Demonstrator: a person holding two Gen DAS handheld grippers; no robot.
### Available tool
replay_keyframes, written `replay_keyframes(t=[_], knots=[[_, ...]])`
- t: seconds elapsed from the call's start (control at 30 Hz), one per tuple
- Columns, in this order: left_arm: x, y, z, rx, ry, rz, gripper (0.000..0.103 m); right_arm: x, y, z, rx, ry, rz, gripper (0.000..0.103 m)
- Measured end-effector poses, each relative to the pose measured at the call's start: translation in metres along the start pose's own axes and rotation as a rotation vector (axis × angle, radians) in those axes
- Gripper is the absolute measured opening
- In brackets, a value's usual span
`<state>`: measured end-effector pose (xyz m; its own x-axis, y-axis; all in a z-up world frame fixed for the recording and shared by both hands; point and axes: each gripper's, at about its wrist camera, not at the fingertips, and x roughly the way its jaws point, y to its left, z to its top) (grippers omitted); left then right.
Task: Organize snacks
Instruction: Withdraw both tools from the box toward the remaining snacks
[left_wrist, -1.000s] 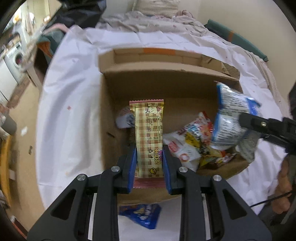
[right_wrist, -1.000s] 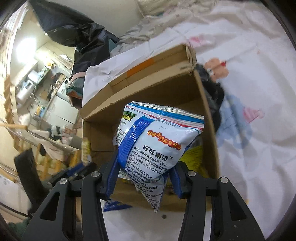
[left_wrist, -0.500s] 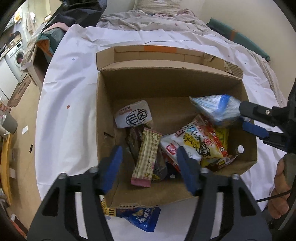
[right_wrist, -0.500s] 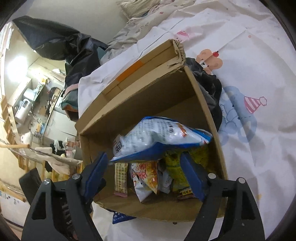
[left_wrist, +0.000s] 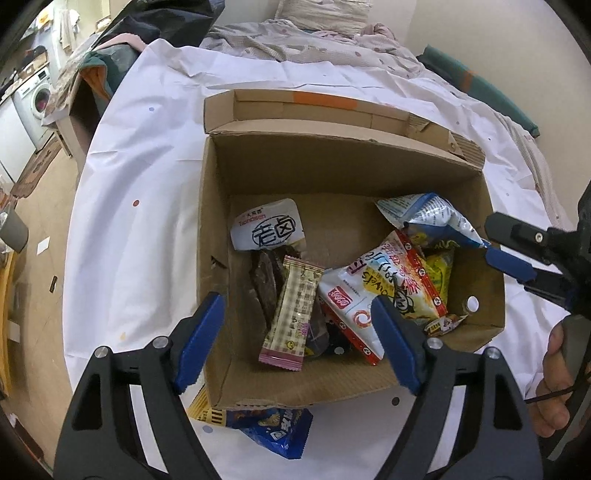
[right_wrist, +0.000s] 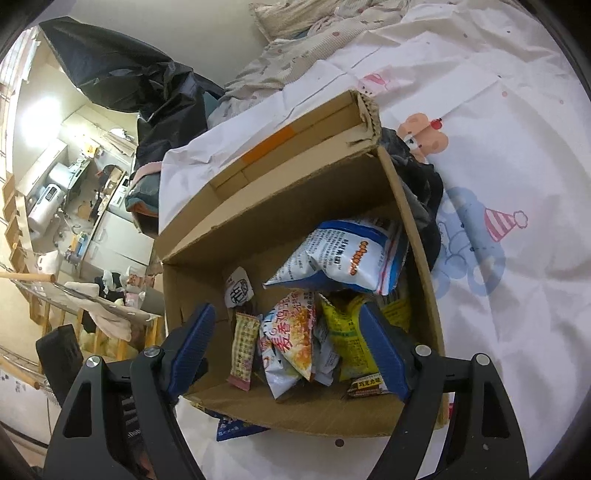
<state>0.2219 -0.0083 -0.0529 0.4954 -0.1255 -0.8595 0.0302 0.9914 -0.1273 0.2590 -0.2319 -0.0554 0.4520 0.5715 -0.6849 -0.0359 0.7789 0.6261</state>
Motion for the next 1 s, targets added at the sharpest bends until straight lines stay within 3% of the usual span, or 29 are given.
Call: replay_keyframes(t=[0.33,0.57,0.73,1.0], knots=[[-0.014,0.011,-0.006,-0.049,-0.001,0.005,0.079,-0.006,-0.002,-0.011,-0.045,0.002,-0.04,0.083],[-0.036,0.02,-0.015,-0.055,-0.029,0.02,0.079,-0.036,-0.005,-0.028,-0.031,-0.011,-0.027,0.083],[-0.05,0.035,-0.031,-0.107,-0.023,-0.001,0.079,-0.048,0.003,-0.045,-0.068,-0.011,-0.034,0.083],[-0.065,0.055,-0.063,-0.167,-0.005,0.032,0.079,-0.063,0.004,-0.082,-0.074,0.018,-0.054,0.083]])
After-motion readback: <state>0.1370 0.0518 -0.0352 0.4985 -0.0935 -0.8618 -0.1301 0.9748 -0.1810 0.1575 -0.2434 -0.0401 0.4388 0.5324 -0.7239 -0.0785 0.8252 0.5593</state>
